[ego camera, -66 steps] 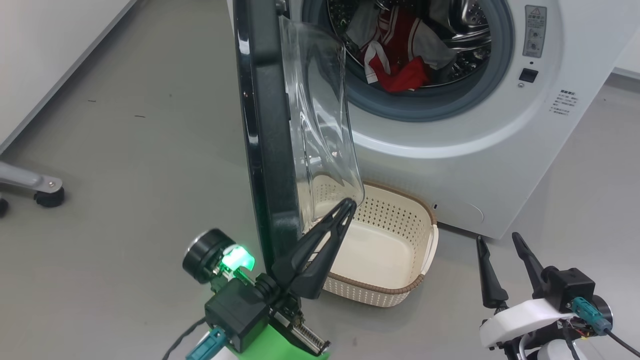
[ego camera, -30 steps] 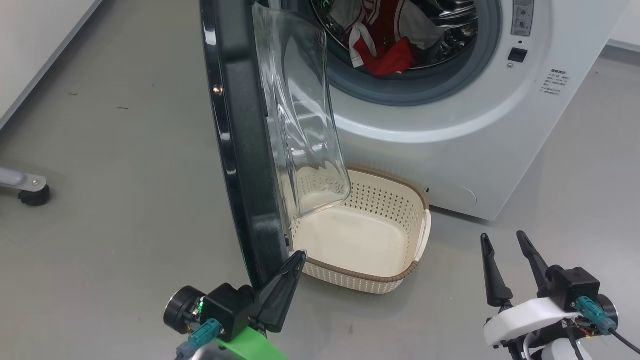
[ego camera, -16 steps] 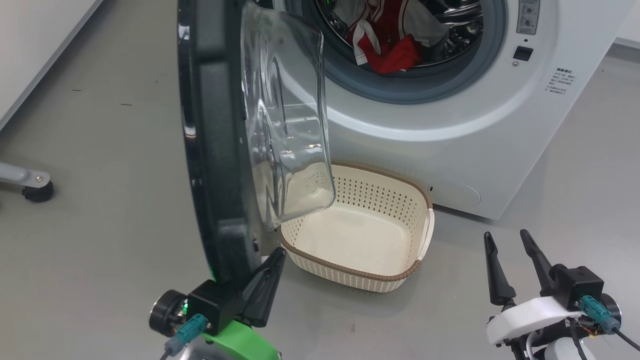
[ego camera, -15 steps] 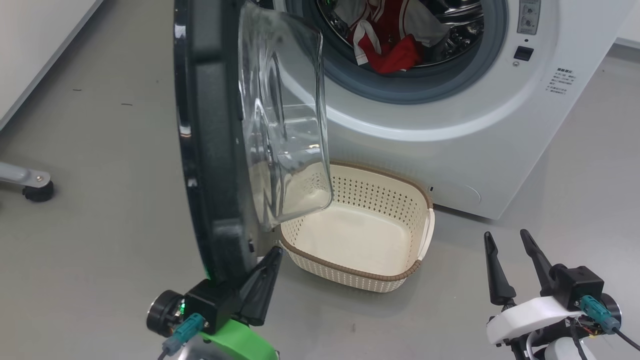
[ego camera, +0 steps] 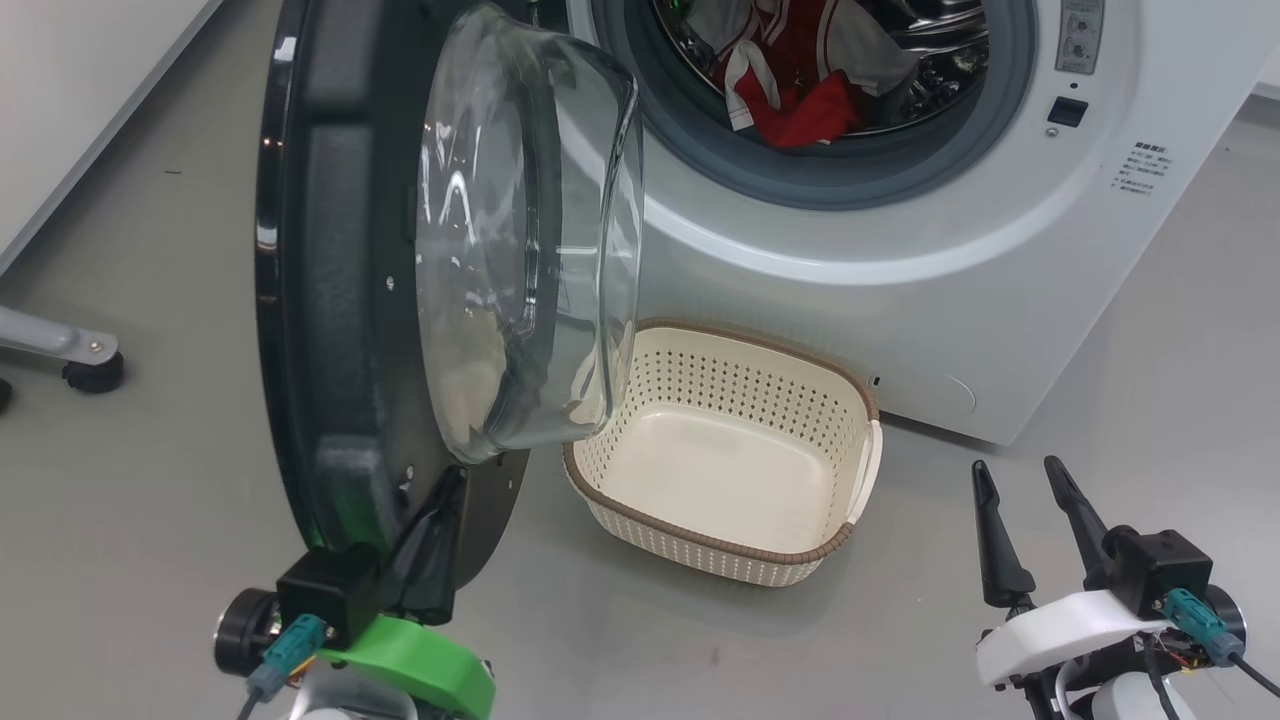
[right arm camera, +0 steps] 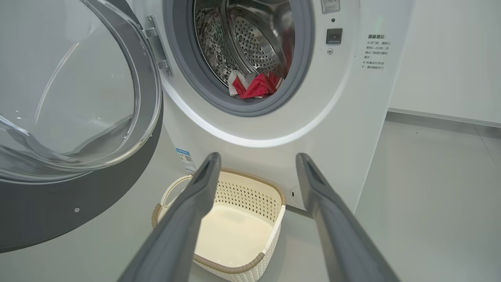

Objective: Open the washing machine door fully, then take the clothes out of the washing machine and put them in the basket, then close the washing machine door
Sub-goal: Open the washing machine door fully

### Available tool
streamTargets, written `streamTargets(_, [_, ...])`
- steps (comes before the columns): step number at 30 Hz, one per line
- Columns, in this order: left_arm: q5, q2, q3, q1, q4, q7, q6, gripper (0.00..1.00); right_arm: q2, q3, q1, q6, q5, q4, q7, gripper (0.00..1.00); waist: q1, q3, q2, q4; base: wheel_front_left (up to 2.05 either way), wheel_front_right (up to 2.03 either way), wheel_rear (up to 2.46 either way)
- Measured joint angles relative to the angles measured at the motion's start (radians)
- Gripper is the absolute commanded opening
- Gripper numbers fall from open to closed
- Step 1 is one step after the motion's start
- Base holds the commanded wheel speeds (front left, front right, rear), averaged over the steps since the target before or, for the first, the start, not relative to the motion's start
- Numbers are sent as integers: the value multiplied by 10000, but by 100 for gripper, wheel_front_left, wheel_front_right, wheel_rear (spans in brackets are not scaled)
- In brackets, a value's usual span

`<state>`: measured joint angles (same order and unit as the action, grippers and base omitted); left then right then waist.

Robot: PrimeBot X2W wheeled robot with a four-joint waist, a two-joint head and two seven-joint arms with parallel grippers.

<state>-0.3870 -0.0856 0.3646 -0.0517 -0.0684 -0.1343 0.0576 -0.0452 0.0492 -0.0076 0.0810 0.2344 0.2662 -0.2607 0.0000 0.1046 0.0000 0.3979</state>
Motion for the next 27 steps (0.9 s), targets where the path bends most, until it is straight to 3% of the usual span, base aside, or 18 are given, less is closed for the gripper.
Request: streamTargets(27, [-800,-263,-2610,-548,-922,-792,418,0,6,-140,-361,105,-374,-257,0,100,0,832,0,-1,0,0,0])
